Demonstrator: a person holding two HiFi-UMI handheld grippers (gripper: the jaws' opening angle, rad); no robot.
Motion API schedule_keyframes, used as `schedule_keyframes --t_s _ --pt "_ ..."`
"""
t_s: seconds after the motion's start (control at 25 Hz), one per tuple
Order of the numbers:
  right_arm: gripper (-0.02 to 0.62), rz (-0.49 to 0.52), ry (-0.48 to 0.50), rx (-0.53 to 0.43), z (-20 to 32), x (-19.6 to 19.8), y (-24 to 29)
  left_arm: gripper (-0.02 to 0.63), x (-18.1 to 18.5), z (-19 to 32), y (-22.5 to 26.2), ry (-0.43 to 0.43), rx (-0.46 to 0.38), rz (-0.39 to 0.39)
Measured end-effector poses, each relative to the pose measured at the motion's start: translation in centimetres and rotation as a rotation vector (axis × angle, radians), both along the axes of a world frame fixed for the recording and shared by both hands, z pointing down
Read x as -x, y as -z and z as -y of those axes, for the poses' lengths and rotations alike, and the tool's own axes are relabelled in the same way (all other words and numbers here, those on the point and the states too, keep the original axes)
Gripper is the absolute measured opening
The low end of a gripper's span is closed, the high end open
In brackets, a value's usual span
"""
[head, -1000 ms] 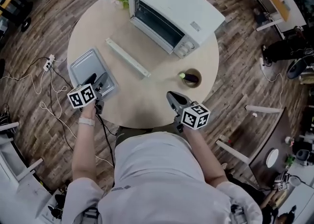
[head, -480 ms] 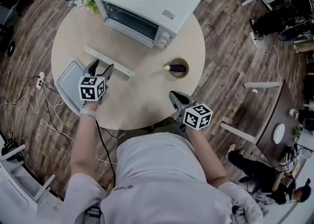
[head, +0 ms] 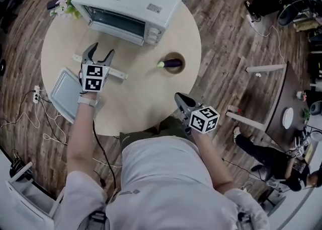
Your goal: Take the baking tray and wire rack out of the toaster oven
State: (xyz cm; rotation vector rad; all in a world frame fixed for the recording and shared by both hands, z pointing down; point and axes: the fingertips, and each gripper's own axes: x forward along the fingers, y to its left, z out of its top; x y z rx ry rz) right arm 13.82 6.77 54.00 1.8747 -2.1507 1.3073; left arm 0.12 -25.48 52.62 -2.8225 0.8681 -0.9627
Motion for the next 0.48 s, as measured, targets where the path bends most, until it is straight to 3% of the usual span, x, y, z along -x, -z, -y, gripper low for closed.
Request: schedule_keyframes --t_s 0.2,0.48 --pt "0.007 -0.004 -0.047 0.017 -0.7 -0.6 -0.2 0.287 -3.0 2.3 0.4 -0.057 -0.148 0.015" --pt "0.006 -0.015 -0.103 0.064 -1.6 -1.1 -0.7 0.267 -6.0 5.1 -0.2 -0.111 -0.274 0.006"
